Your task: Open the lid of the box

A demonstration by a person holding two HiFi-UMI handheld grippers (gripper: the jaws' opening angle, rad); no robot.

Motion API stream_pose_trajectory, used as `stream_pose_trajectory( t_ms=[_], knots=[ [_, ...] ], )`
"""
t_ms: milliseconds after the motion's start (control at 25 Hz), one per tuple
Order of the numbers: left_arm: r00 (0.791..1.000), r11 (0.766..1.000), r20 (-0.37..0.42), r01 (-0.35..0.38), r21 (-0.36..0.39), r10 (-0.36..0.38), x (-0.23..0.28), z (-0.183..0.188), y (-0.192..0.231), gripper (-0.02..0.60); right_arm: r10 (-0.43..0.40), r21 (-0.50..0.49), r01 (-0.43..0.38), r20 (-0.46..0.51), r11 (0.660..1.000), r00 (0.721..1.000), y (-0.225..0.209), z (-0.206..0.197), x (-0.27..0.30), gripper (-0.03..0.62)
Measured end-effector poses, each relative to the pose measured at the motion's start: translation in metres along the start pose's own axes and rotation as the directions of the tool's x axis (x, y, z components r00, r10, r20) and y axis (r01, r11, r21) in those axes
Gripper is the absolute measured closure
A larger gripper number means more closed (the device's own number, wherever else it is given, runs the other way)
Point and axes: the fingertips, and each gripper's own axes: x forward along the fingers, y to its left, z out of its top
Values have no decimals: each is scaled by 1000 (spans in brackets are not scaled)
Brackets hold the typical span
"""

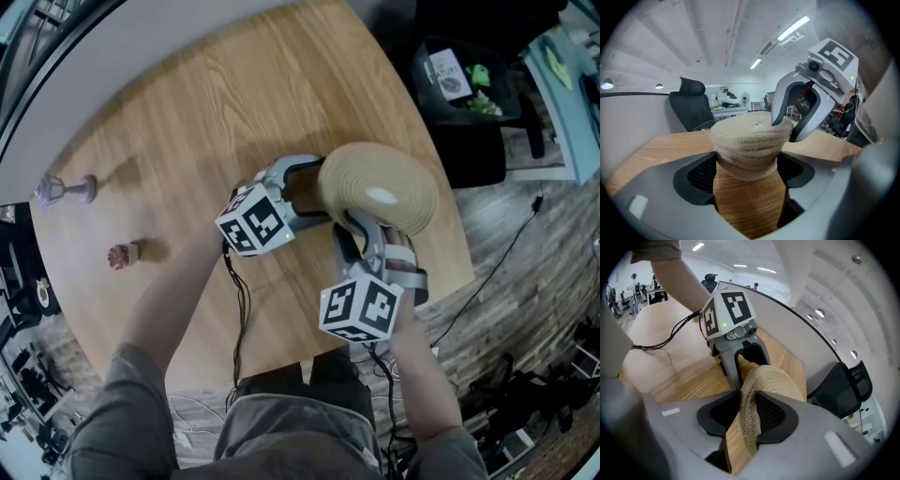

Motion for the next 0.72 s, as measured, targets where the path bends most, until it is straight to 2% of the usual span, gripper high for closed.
stream_pose_trajectory(
  t_ms=[200,360,480,560,720],
  knots=[
    [1000,1000,25,0,-17,1,-1,6,2,183,14,97,-20,56,995,998,-4,1,-4,499],
    [1000,999,17,-10,-41,11,-3,7,3,187,38,196,-70,159,978,987,-17,6,-21,513],
    [1000,998,10,-16,-67,16,-3,5,2,190,22,261,-91,256,961,966,-31,12,-41,516],
    [1000,996,1,-24,-81,25,-4,4,2,192,-31,362,-106,353,926,935,-49,16,-61,517],
    [999,994,-18,-50,-102,48,-5,4,2,206,-194,575,-141,481,806,855,-98,-4,-110,522]
  ],
)
